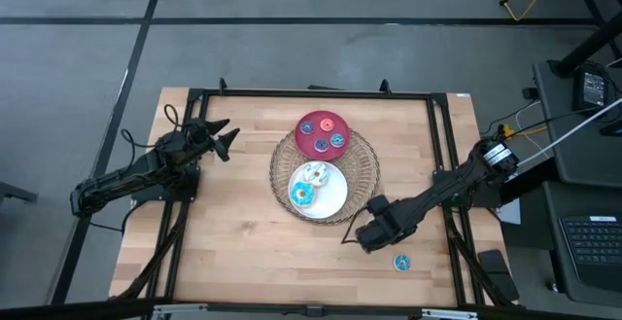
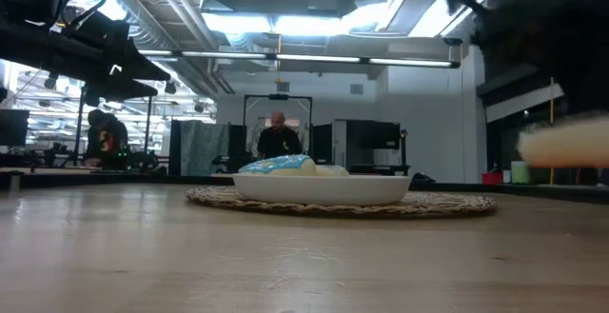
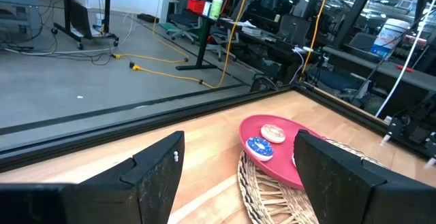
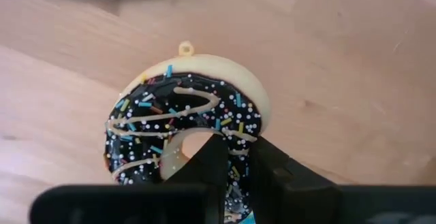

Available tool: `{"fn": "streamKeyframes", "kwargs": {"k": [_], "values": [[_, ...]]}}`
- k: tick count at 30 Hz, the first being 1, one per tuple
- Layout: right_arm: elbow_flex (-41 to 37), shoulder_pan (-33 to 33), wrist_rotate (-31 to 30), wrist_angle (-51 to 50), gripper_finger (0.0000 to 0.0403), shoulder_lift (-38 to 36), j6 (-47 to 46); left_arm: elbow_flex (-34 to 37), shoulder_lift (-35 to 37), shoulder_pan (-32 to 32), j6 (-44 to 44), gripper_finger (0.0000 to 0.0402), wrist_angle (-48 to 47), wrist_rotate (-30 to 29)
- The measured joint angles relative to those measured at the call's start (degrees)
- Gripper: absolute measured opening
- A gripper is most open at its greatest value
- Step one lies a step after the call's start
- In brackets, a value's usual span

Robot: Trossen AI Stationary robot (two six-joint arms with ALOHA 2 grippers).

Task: Pick & Place donuts
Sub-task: Put the large black donut on the white plate

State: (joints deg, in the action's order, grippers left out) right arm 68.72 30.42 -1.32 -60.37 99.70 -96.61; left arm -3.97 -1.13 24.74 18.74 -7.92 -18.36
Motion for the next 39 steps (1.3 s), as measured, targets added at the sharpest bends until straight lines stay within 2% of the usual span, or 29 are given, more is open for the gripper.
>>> {"fn": "streamKeyframes", "kwargs": {"k": [5,15,25,39], "values": [[6.6,-3.0,0.1,-2.5,0.0045,2.4,4.3,0.0,0.0,0.0,0.0,0.0267,0.0,0.0],[17.8,-12.6,0.0,-3.9,0.0046,8.7,20.9,0.0,0.0,0.0,0.0,0.0267,0.0,0.0],[19.8,-20.5,-0.9,-2.7,0.0046,13.7,32.6,0.0,0.0,0.0,0.0,0.0267,0.0,0.0],[19.8,-24.0,-1.1,2.9,0.0046,17.4,41.4,0.0,0.0,0.0,0.0,0.0267,0.0,0.0]]}}
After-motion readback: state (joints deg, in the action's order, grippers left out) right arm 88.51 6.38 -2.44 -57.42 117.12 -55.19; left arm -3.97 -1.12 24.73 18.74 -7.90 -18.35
